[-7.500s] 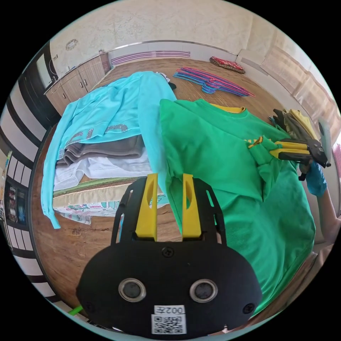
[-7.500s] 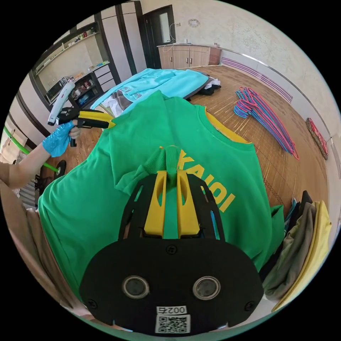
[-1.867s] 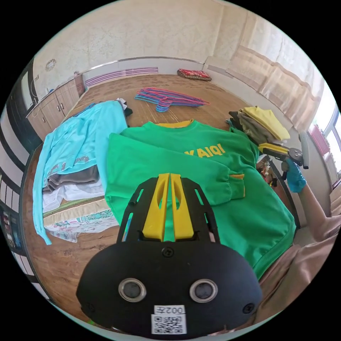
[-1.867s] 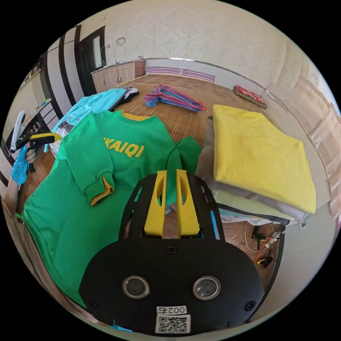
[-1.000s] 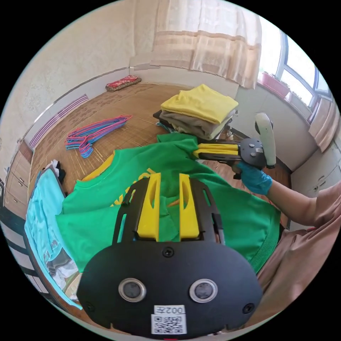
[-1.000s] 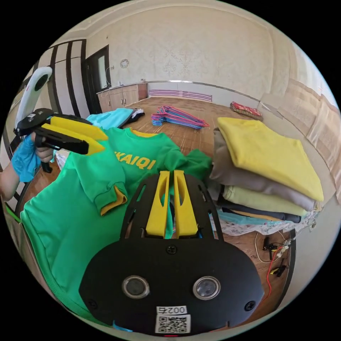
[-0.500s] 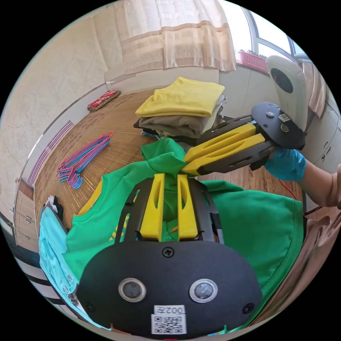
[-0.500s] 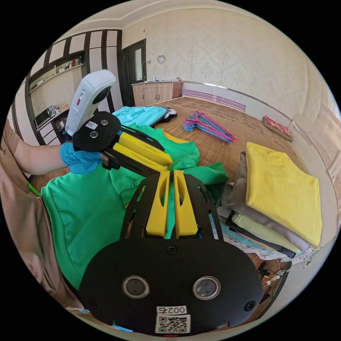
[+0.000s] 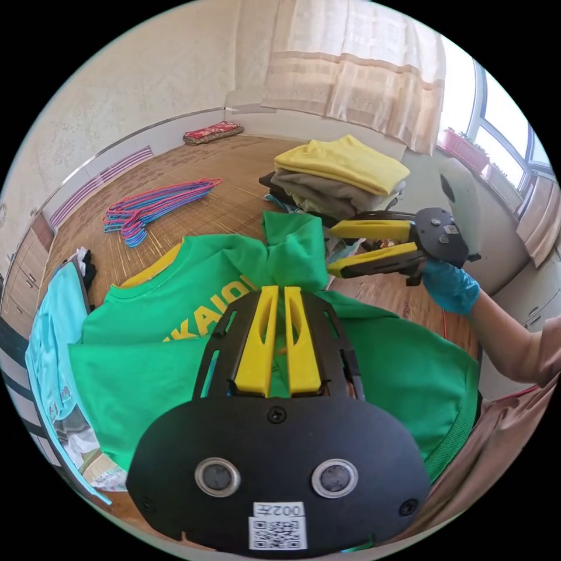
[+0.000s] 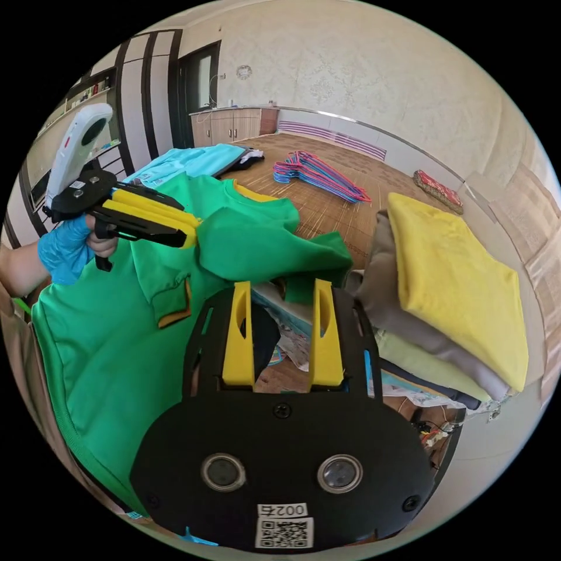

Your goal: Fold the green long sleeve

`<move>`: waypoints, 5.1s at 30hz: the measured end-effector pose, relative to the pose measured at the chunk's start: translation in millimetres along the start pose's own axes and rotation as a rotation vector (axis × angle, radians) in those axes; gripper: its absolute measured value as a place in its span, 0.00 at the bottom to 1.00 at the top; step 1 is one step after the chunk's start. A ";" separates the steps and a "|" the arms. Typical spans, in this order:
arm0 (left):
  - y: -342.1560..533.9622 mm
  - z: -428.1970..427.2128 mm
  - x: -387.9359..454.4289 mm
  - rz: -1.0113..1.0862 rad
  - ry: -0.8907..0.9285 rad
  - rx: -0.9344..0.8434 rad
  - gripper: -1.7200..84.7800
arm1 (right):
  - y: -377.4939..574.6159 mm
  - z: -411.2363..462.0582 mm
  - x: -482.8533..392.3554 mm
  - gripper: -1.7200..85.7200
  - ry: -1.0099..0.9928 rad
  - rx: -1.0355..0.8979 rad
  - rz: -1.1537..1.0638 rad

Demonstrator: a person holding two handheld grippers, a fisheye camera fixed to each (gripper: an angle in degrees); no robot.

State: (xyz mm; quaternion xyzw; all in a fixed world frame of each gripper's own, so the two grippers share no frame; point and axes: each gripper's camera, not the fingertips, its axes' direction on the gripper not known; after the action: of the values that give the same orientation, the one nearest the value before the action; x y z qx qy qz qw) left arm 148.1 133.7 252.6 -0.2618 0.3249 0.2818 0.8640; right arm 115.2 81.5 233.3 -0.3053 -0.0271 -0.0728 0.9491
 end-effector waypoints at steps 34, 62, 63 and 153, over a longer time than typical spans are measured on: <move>-5.3 -10.7 18.9 0.065 0.034 0.067 0.04 | -27.7 -60.6 -26.0 0.07 -0.161 0.116 -0.152; 20.4 -17.4 0.6 -0.029 0.046 0.030 0.03 | 1.5 -91.5 -4.7 0.03 0.081 0.271 0.131; 20.4 -17.7 0.9 -0.027 0.049 0.031 0.03 | -0.8 -98.8 -6.1 0.02 0.092 0.291 0.117; -197.7 113.0 -107.0 -0.091 0.046 -0.042 0.10 | 159.3 -285.7 98.3 0.08 0.755 0.151 0.269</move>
State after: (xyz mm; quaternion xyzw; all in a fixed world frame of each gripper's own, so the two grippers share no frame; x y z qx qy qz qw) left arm 257.3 32.4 455.4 -0.3009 0.3264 0.2429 0.8625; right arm 238.9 30.8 -81.0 -0.1873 0.3580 -0.0528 0.9132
